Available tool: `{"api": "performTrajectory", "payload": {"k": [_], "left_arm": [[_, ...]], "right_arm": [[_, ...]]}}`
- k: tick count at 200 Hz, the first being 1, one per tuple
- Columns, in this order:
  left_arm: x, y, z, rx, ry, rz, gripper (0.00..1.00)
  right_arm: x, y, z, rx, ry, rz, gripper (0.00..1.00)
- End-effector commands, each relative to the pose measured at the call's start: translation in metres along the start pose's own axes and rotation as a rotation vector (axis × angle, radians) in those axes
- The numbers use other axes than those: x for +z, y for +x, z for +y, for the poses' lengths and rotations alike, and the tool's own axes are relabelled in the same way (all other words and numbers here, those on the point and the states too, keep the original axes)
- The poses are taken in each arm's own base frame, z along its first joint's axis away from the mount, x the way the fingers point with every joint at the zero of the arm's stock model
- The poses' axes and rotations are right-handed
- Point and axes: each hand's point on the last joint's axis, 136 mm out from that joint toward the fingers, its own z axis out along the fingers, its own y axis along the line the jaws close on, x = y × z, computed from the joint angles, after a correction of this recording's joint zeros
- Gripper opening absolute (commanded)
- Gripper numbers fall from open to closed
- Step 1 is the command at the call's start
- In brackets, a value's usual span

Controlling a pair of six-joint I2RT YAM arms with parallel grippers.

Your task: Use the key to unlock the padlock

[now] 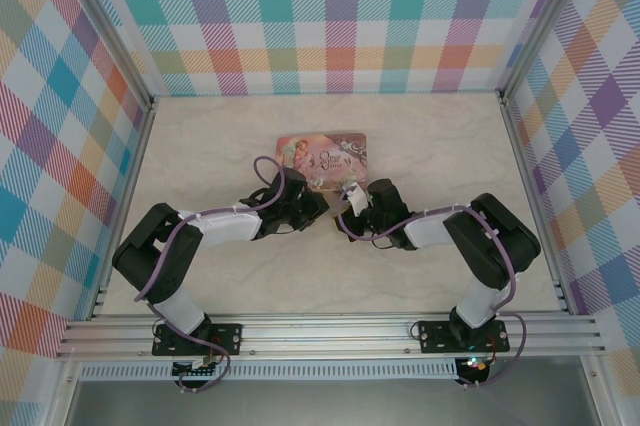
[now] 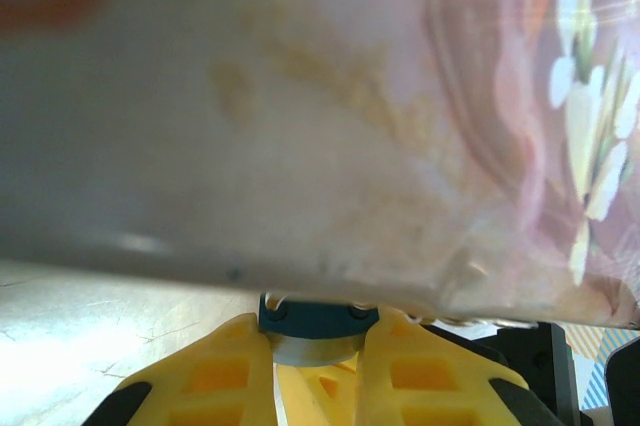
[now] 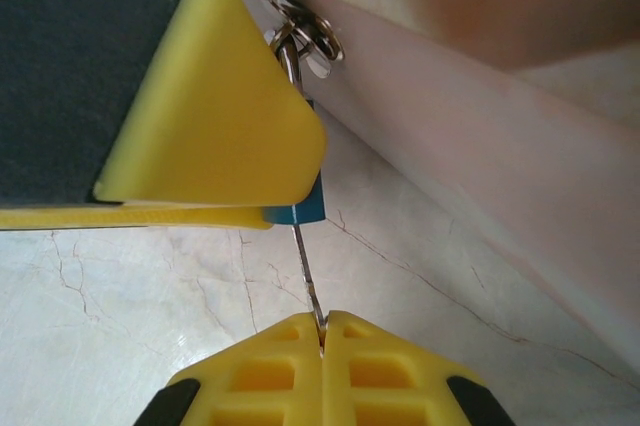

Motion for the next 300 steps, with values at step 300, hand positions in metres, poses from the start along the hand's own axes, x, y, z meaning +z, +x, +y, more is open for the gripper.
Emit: {"api": "performTrajectory", "payload": {"k": [300], "left_arm": [[-0.004, 0.014, -0.017, -0.014, 0.068, 0.055, 0.00]], "right_arm": [[0.002, -0.042, 0.010, -0.053, -0.043, -0.126, 0.06]]}}
